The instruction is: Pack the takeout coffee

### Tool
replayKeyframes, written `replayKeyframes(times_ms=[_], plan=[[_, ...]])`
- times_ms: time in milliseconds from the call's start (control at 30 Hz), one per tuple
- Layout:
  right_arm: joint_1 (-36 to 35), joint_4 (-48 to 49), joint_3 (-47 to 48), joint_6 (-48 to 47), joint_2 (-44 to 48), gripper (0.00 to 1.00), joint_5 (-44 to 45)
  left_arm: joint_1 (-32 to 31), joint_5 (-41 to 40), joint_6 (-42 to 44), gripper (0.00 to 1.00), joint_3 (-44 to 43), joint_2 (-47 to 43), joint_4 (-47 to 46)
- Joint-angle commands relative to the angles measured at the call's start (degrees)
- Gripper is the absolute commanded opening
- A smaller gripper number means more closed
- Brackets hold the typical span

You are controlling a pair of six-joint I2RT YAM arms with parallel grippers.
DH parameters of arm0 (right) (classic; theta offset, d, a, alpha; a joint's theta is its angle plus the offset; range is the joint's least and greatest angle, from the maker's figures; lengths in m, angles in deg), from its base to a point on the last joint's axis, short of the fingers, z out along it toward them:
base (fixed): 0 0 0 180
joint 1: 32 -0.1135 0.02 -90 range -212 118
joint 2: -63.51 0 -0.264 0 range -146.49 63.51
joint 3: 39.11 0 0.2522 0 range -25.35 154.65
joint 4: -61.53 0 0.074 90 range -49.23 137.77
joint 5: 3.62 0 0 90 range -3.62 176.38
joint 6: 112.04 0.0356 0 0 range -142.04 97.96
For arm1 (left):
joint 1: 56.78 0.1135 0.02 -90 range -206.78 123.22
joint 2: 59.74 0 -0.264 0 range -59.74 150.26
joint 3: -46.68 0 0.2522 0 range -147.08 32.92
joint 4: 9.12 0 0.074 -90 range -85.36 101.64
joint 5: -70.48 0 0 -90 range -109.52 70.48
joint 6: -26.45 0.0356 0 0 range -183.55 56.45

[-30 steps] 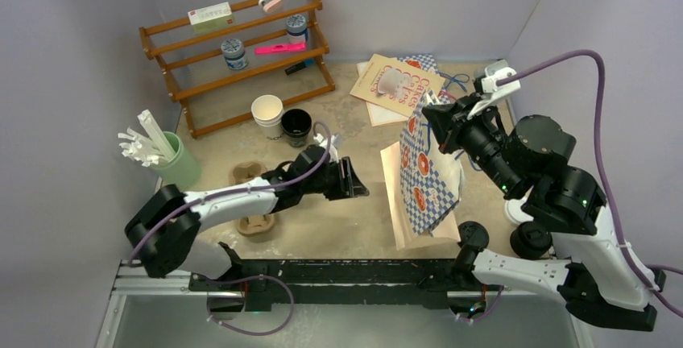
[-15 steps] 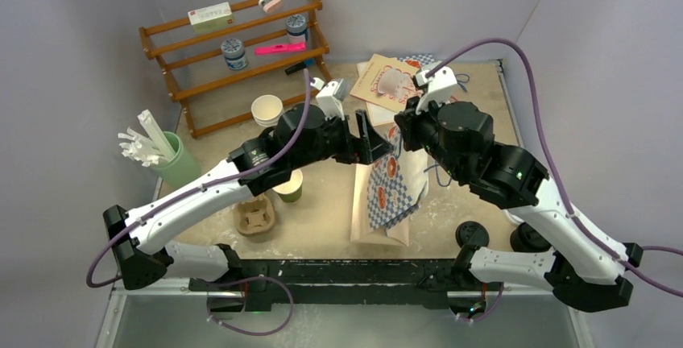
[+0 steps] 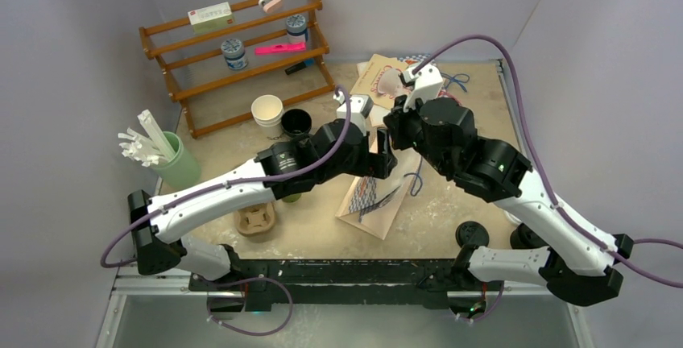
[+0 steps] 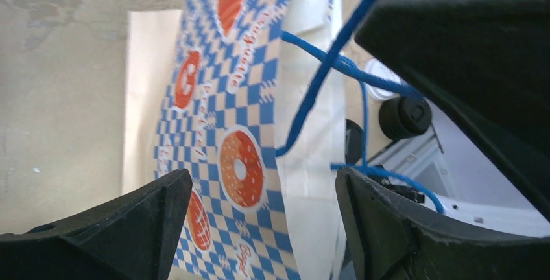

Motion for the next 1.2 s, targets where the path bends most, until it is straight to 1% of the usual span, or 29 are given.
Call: replayKeyframes(times_ms=[0,67,133,233,333,467,500,633,667,700,733,767,833,900,967,1033,1167], plan=[[0.3,2.9,2.0,1.3,0.9,0.0,-1.2,-0.7,-6.7,3.3,0.86,-6.7,3.5,2.4],[0.3,2.9,2.1,1.4,1.0,0.0,-1.4,-1.0,-7.2,5.0,0.84,-9.3,5.8,3.8],[0.3,2.7,2.3,1.5,1.1,0.0,-1.7,-1.4,-8.4,5.8,0.8,-11.1,7.5,5.6],[0.2,2.6,2.4,1.6,1.5,0.0,-2.6,-1.4,-10.6,6.3,0.67,-11.8,8.3,7.4],[0.3,2.9,2.3,1.9,2.4,0.0,-4.2,-1.4,-11.4,7.7,0.54,-10.3,7.9,6.4],[0.3,2.9,2.6,2.5,3.3,0.0,-4.7,-1.4,-11.2,9.6,0.42,-8.9,8.0,4.9],[0.3,2.8,2.7,2.6,3.5,0.0,-4.7,-1.4,-11.3,9.8,0.38,-8.7,8.0,4.7],[0.3,0.8,3.7,3.2,3.7,0.0,-4.5,-1.4,-12.9,10.8,0.08,-8.4,7.6,5.0],[0.3,-0.1,3.9,3.5,3.7,0.04,-4.3,-1.4,-13.3,10.9,0.03,-8.4,7.4,5.1],[0.3,-0.9,4.1,4.0,3.9,0.07,-4.0,-1.4,-13.5,11.1,0.0,-8.4,7.3,5.3],[0.3,-1.8,4.2,4.6,4.0,0.13,-3.3,-1.4,-13.7,11.1,0.0,-8.4,7.2,5.5],[0.3,-2.8,4.4,5.3,4.3,0.2,-2.6,-1.4,-14.0,11.1,0.0,-8.4,7.1,5.7],[0.3,-5.0,5.2,7.2,4.6,0.39,-1.3,-1.4,-14.5,10.5,0.0,-8.3,6.8,6.1],[0.3,-7.8,6.1,9.9,4.8,0.53,0.4,-1.4,-15.2,9.4,0.0,-8.4,6.5,6.7],[0.3,-11.6,7.3,13.2,4.8,0.65,2.5,-1.4,-15.8,8.1,0.0,-8.4,6.4,7.4],[0.3,-16.6,8.2,17.2,4.5,0.73,5.2,-1.4,-16.0,7.2,0.0,-8.5,6.2,7.9],[0.3,-24.9,8.2,25.8,2.7,0.79,8.0,-1.4,-15.9,5.8,0.0,-7.9,5.4,7.5]])
